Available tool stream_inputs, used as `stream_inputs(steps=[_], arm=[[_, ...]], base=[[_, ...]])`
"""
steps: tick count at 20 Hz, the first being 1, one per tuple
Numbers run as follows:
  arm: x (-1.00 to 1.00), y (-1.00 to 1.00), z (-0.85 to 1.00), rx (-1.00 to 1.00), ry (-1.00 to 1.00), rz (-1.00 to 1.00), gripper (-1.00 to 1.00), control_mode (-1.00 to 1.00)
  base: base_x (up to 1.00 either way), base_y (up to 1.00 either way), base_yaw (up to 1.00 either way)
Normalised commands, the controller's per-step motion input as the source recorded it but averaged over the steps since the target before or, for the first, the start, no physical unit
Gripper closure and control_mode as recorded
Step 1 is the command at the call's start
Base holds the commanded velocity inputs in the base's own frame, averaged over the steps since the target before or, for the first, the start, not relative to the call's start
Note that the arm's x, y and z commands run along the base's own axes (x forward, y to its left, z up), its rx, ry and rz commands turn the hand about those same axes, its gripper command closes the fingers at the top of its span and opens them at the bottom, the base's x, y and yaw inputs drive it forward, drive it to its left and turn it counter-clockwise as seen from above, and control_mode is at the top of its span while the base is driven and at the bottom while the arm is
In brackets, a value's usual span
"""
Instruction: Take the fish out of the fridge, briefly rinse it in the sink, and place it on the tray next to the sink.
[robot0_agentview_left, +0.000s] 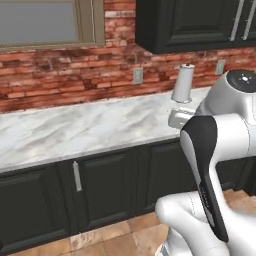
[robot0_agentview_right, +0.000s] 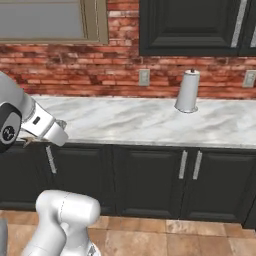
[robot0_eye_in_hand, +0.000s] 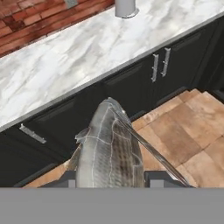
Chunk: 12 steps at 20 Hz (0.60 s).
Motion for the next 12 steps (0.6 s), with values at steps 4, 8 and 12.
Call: stream_inputs(steps=[4, 8, 12], arm=[[0.0, 0.0, 0.0, 0.0, 0.0, 0.0, 1.0, 1.0], [0.0, 0.0, 0.0, 0.0, 0.0, 0.0, 1.0, 1.0], [0.0, 0.0, 0.0, 0.0, 0.0, 0.0, 1.0, 1.0]], base=[[0.0, 1.0, 0.0], [0.0, 1.0, 0.0], [0.26, 1.0, 0.0]])
